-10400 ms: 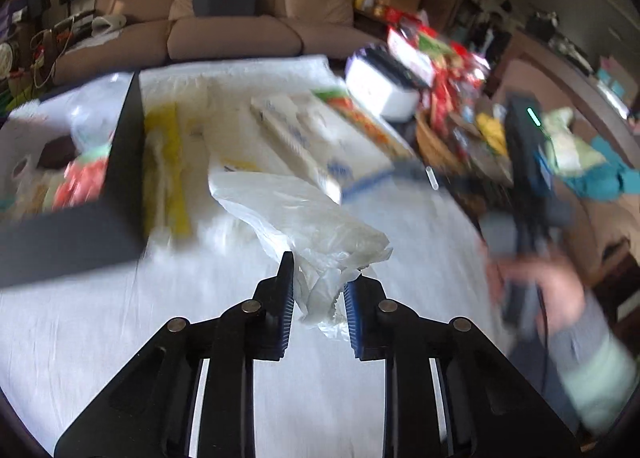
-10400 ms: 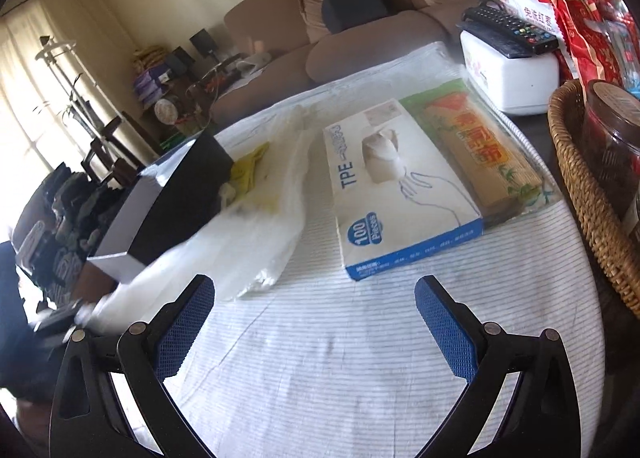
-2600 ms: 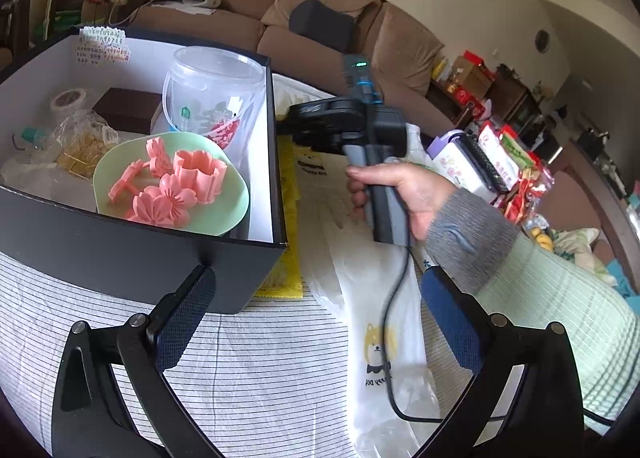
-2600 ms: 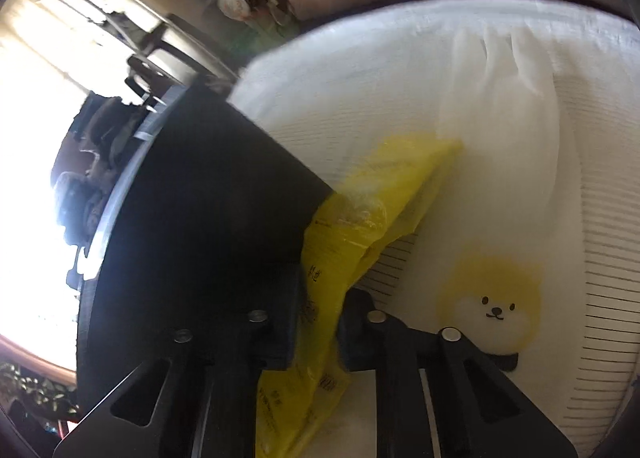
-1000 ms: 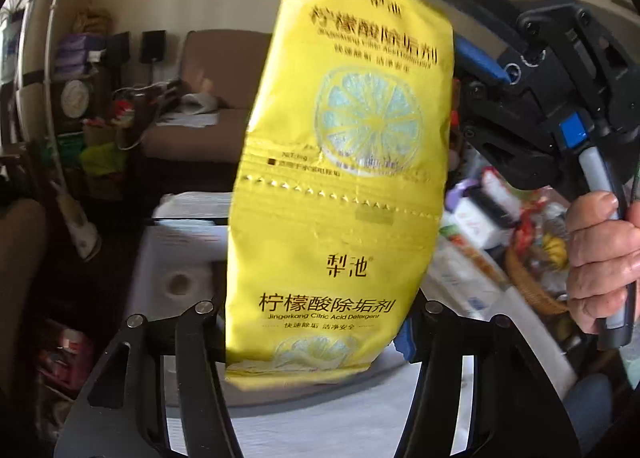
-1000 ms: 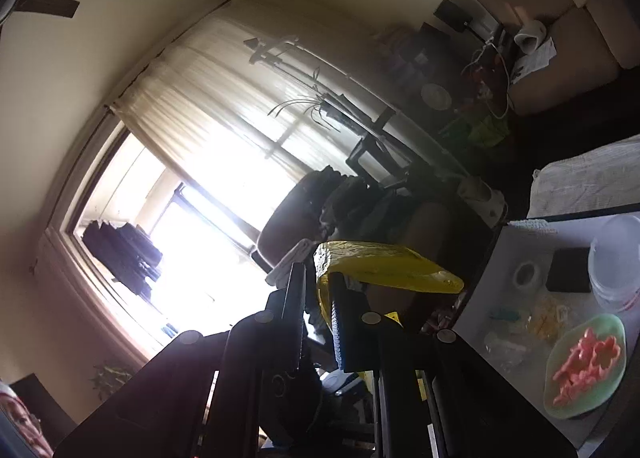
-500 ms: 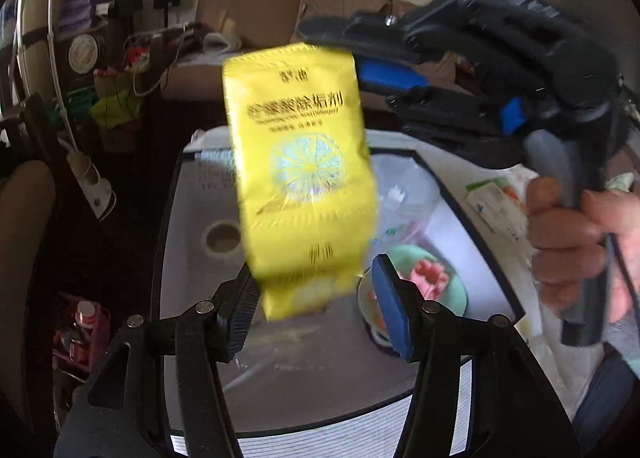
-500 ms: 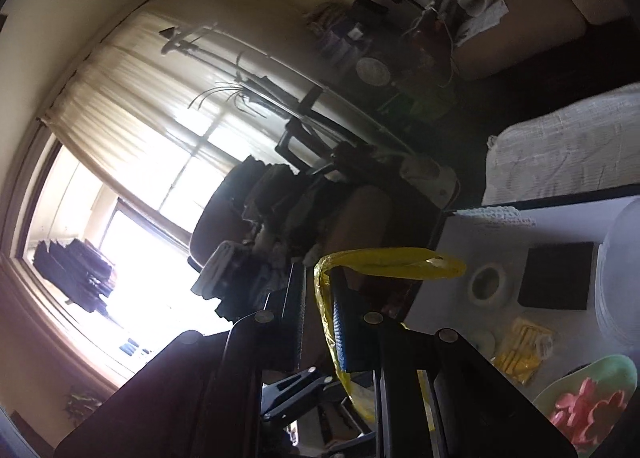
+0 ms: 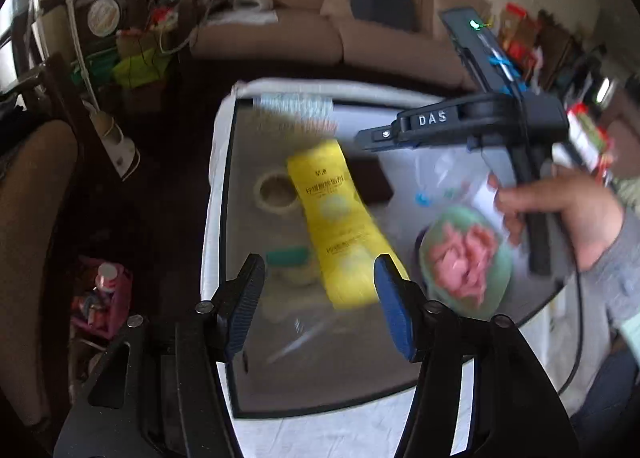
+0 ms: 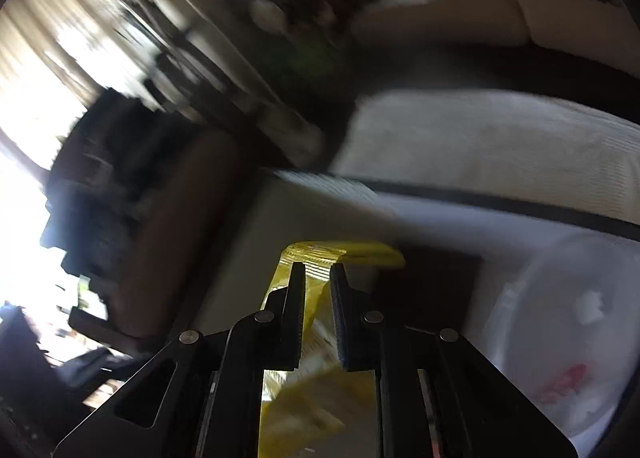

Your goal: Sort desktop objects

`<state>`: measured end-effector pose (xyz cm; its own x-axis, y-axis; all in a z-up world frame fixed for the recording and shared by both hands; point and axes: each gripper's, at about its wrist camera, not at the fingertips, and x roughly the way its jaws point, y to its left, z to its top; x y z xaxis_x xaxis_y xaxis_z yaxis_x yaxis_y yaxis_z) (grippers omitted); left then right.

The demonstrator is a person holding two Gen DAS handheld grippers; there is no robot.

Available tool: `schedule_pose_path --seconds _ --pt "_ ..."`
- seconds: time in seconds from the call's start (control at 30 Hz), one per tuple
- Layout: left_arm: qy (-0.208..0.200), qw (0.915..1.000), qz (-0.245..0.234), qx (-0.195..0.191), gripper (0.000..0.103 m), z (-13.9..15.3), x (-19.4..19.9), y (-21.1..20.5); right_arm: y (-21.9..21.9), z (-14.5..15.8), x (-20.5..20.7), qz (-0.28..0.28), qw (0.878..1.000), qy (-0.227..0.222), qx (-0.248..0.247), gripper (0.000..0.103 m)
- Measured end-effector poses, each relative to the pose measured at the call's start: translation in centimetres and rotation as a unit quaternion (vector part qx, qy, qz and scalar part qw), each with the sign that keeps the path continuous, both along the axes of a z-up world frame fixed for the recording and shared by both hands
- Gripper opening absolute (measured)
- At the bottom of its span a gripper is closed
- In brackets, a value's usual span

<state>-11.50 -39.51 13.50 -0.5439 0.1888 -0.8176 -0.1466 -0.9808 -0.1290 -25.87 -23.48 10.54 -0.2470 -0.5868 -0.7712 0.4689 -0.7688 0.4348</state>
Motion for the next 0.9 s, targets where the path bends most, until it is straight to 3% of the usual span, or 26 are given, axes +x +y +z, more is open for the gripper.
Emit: schedule_pose_path --seconds 0.07,0.13,0.17,0.2,0.3,0.43,0.5,0.63,0.7,0.73,0.77,0.8,0.9 --pt "-0.002 0.9999 -0.007 -0.010 0.054 -0.4 0.0 0.3 0.4 -0.4 0.0 -0.005 1.000 0.000 0.028 0.014" --pt "-0.007 0.9998 -0.014 -0.008 0.055 -0.7 -0.3 0.8 1.1 0.5 1.0 0.006 1.000 0.020 0.013 0.025" --pt "-0.006 0.9999 -0.015 -0.006 0.055 -0.6 -0.3 1.0 1.2 0.8 1.5 0.012 1.000 0.021 0.012 0.047" --pt "-0.006 0.9999 -0.013 -0.003 0.056 -0.6 -0.6 1.2 1.4 0.8 2.2 0.019 1.000 0.014 0.006 0.062" --pt "-0.009 0.9999 -0.006 -0.004 0.060 -0.6 -0.7 1.5 1.2 0.2 3.6 0.040 0.999 -0.014 -0.003 0.064" --pt "-0.037 0.9991 -0.006 -0.022 0.062 -1.7 -1.7 2.5 0.4 0.5 4.5 0.035 0.999 0.011 0.023 0.064" --pt "-0.050 0.9982 -0.004 -0.034 0.062 -2.5 -2.3 2.9 1.1 0.5 4.0 0.011 1.000 0.004 0.004 0.064" --pt "-0.046 0.9988 0.001 -0.016 0.062 -2.9 -1.3 3.0 2.9 1.1 4.3 -0.005 0.999 -0.011 -0.037 0.064" --pt "-0.027 0.9995 0.009 -0.012 0.074 -2.1 0.0 3.2 4.4 1.9 5.5 0.006 0.999 -0.002 -0.039 0.067" --pt "-0.013 0.9998 0.012 -0.005 0.085 -1.6 0.9 3.4 5.2 2.3 6.0 0.009 0.999 0.001 -0.041 0.069" --pt "0.000 0.9999 0.015 0.002 0.092 -1.2 1.9 3.7 6.1 2.6 6.5 0.012 0.999 0.004 -0.046 0.076" --pt "0.013 0.9998 0.018 0.001 0.094 -0.7 2.8 4.1 7.3 2.9 7.2 0.016 0.998 0.004 -0.052 0.084" --pt "0.049 0.9984 0.026 -0.011 0.101 0.9 5.3 5.7 10.7 3.9 9.6 0.021 0.998 0.011 -0.056 0.086"
